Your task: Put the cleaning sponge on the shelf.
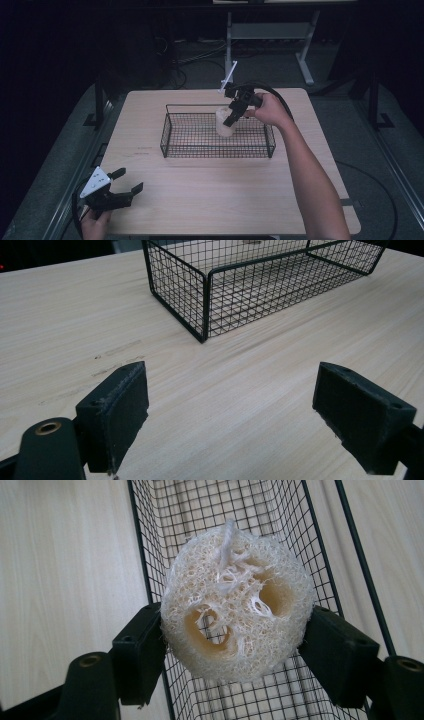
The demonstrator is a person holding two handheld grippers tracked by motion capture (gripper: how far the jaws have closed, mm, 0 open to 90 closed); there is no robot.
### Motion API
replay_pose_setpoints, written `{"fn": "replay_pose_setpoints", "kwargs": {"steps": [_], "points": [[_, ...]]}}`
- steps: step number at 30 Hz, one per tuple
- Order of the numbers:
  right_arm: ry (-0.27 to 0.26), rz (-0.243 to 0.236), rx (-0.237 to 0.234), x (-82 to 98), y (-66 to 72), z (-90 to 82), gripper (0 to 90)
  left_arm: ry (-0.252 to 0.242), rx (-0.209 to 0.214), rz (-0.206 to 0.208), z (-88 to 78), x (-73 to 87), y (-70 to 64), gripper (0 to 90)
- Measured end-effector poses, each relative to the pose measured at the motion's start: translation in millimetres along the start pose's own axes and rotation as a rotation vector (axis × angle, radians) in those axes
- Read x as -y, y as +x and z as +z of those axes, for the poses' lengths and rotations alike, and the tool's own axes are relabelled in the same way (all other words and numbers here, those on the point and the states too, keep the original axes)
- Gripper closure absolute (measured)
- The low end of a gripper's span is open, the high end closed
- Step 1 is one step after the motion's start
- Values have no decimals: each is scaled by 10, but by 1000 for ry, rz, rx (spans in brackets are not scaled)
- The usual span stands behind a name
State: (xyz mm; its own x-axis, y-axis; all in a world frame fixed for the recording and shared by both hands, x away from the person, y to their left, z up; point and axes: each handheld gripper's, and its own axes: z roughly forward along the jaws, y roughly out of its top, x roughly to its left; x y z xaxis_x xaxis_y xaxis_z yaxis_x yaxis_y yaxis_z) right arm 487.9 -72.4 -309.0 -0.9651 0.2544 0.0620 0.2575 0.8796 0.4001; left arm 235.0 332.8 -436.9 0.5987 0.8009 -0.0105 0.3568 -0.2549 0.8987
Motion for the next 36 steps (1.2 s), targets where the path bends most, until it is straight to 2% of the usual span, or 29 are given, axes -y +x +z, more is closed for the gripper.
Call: {"fn": "replay_pose_setpoints", "kwargs": {"steps": [6,9,26,28,36], "points": [[8,7,-14,7,-59,149,287,-4,-5,-11,-3,5,12,140],[15,11,-20,11,-85,219,286,-3,-3,-3,-6,4,10,139],[37,17,-31,22,-174,512,284,-4,-1,-10,-5,7,15,139],[24,31,-41,42,-191,540,284,-5,-3,-13,-6,8,18,140],[55,50,-36,123,-223,634,283,-7,-4,-14,-7,8,17,139]]}}
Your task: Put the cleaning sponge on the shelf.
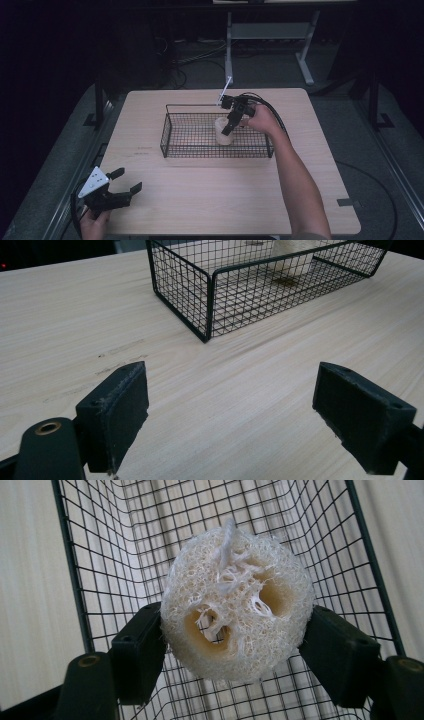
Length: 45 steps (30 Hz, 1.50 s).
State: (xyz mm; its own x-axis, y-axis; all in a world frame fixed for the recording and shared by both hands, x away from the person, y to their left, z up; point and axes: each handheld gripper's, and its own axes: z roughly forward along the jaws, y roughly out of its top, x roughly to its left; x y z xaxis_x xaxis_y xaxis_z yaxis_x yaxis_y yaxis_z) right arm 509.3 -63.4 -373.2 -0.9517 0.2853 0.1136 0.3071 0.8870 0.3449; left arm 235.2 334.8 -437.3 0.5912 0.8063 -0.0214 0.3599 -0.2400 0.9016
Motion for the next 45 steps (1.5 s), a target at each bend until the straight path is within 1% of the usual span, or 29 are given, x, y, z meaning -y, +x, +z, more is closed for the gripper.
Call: {"fn": "replay_pose_setpoints", "kwargs": {"steps": [2,8,11,12,14,15,17,20,24,29,32,34,40,45], "points": [[-6,2,1,4,-6,1,283,0,1,1,-1,0,0,140],[2,-5,2,5,5,57,282,-1,-2,-2,-5,1,5,139],[-10,2,-2,20,1,90,282,-1,-1,0,-6,2,4,140],[-15,9,-10,33,-7,102,282,0,-2,0,-7,2,4,140],[-14,16,-6,64,-15,129,280,-2,0,0,-5,2,4,140],[-9,16,-11,78,-19,144,279,-2,-1,0,-4,2,3,139],[5,12,-4,85,-12,162,276,0,-2,0,-2,3,4,139],[-3,12,-5,84,-16,161,274,-1,-1,0,-2,3,4,140],[3,10,-5,80,-8,168,255,1,-3,1,-6,5,7,139],[-2,17,0,74,-8,153,232,2,-3,2,-12,6,5,139],[-6,27,-1,75,-12,137,199,1,-4,-1,-13,7,12,139],[-9,27,-3,79,-10,124,198,-1,-6,-5,-14,8,12,140],[-12,28,-6,79,6,91,179,5,-4,3,-14,10,5,139],[-25,40,-10,101,3,24,170,2,-6,-4,-13,16,12,140]]}}
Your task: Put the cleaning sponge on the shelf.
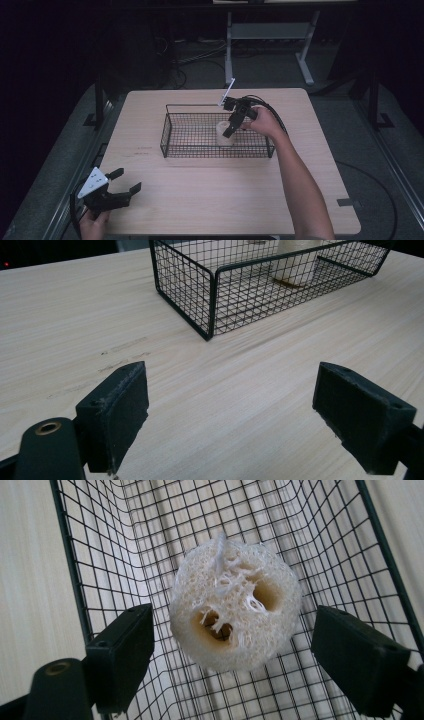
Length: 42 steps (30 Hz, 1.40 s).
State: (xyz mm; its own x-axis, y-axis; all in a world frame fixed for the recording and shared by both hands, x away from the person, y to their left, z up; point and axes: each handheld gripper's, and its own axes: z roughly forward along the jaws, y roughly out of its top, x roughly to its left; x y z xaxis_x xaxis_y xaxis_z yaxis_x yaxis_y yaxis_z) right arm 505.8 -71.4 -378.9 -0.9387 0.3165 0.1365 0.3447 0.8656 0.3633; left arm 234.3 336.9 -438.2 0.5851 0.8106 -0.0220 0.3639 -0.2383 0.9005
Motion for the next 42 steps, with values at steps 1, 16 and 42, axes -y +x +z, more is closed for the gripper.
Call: {"fn": "replay_pose_setpoints", "kwargs": {"steps": [1,16,42], "points": [[-3,4,3,7,0,-17,167,0,0,0,-1,1,2,139],[-40,-4,15,78,78,-281,167,3,0,5,1,-5,-10,140],[-48,-5,12,178,172,-438,167,2,-6,-1,-17,2,3,139]]}}
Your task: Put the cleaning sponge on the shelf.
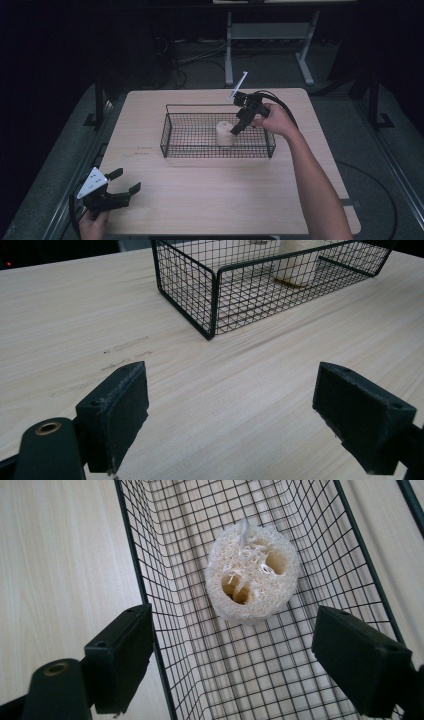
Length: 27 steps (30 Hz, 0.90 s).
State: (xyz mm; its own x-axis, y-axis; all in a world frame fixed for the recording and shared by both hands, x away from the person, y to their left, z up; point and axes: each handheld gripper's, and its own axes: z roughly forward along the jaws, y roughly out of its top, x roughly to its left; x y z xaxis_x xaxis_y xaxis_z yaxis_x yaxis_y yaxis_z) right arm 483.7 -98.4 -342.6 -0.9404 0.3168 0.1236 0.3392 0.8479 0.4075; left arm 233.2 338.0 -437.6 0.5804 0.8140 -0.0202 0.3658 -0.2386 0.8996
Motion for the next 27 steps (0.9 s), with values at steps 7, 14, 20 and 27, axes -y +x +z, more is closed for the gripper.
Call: {"fn": "replay_pose_setpoints", "kwargs": {"steps": [7,14,20,27], "points": [[1,8,-1,86,15,5,166,0,2,7,3,-2,-4,139],[3,6,2,94,40,-18,167,-2,-2,0,-7,0,3,139],[6,-2,5,107,75,-63,167,-2,1,3,-2,-2,1,139],[-11,-6,8,132,120,-137,167,-4,0,0,-3,-1,4,139]]}}
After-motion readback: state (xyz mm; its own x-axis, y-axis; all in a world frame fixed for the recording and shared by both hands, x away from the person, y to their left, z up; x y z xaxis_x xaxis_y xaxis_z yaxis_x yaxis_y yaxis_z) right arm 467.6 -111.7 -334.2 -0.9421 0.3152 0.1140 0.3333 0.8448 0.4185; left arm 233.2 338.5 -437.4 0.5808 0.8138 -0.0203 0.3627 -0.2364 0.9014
